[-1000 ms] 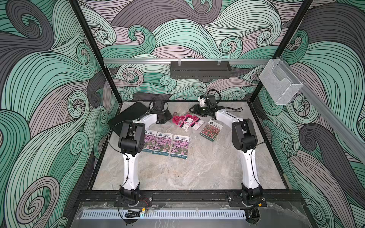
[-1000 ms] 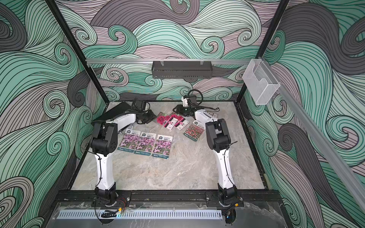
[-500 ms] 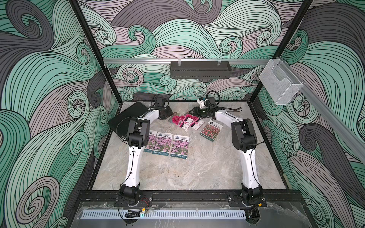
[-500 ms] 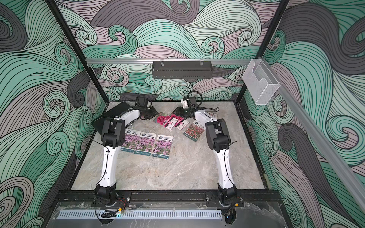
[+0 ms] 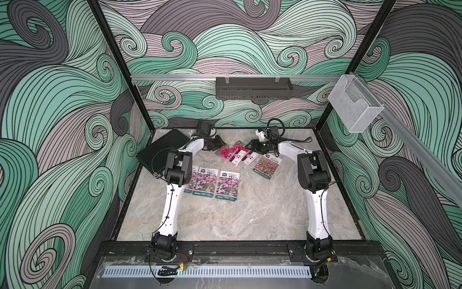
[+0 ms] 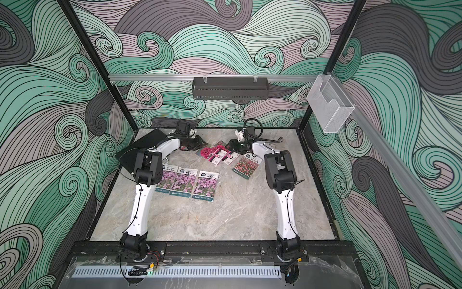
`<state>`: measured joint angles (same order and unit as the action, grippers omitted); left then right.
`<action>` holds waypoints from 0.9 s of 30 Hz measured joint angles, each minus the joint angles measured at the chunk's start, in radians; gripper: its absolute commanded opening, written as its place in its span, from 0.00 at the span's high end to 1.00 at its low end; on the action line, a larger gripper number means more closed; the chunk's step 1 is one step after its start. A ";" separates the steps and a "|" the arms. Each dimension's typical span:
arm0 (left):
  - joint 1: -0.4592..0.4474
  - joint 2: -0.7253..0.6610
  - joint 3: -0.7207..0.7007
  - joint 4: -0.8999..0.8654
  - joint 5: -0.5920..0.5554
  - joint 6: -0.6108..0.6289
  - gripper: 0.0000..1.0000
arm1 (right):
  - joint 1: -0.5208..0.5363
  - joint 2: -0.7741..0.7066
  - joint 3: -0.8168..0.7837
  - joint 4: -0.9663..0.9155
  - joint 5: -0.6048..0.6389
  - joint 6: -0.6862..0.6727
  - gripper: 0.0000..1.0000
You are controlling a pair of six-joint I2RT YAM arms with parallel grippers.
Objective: Arrange the seed packets in a row
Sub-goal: Pick up the seed packet from the center of the board.
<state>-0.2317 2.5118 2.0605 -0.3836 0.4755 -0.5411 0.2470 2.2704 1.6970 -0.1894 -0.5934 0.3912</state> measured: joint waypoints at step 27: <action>-0.040 -0.005 -0.036 0.043 0.036 0.007 0.60 | 0.047 0.006 -0.075 0.008 -0.129 -0.013 0.55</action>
<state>-0.2714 2.5069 2.0247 -0.3401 0.5114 -0.5339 0.2935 2.2761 1.6222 -0.1818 -0.7223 0.3782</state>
